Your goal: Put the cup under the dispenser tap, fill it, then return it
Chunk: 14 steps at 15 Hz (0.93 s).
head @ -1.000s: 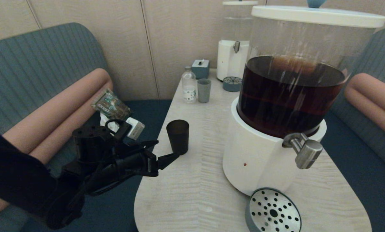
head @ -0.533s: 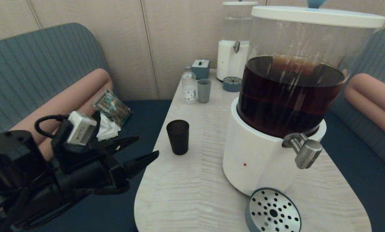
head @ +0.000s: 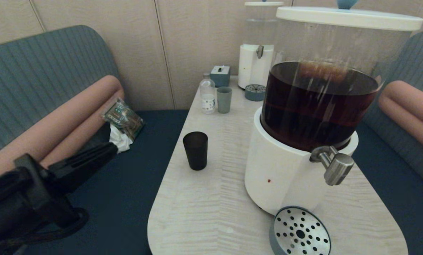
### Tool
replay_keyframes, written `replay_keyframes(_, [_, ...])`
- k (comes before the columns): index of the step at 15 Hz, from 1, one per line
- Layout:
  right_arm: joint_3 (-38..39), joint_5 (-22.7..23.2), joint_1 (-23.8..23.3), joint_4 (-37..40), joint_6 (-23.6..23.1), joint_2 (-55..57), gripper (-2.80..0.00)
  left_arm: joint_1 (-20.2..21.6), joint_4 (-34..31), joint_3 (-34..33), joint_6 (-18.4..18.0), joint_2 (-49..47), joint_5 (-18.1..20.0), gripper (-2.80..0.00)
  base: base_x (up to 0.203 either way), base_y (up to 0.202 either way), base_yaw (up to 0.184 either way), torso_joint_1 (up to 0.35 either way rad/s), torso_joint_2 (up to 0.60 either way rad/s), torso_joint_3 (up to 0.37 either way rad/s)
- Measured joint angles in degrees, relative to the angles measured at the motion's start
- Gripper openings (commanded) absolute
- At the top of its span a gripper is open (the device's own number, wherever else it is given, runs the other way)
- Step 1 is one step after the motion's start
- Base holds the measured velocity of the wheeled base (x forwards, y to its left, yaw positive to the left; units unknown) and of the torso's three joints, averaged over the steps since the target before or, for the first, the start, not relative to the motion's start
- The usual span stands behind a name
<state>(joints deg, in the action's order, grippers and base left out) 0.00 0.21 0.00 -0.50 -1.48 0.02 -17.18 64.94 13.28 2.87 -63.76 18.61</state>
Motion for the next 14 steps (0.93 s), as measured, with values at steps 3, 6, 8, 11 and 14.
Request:
replay_keyframes(3, [0.0, 0.01, 0.0, 0.0, 0.0, 0.0, -2.8, 3.85, -1.66, -0.03, 0.3, 10.47, -2.84, -2.8, 0.0, 0.0, 0.0, 0.0, 0.0, 0.0])
replay_keyframes(6, [0.0, -0.01, 0.0, 0.01, 0.02, 0.0, -2.8, 7.59, -8.32, -0.6, 0.77, 23.7, -4.56, -2.8, 0.0, 0.0, 0.0, 0.0, 0.0, 0.0])
replay_keyframes(8, [0.0, 0.01, 0.0, -0.01, 0.02, 0.0, -2.8, 10.22, -14.81, -1.09, 0.99, 33.22, -5.01, -2.8, 0.0, 0.0, 0.0, 0.0, 0.0, 0.0])
replay_keyframes(11, [0.0, -0.01, 0.0, 0.01, 0.0, 0.0, -2.8, 13.39, -22.75, -3.17, 1.17, 44.99, -5.2, -2.8, 0.0, 0.0, 0.0, 0.0, 0.0, 0.0])
replay_keyframes(14, [0.0, 0.0, 0.0, 0.01, 0.02, 0.0, -2.8, 15.39, -24.86, -5.71, 1.57, 53.68, -5.41, -2.8, 0.0, 0.0, 0.0, 0.0, 0.0, 0.0])
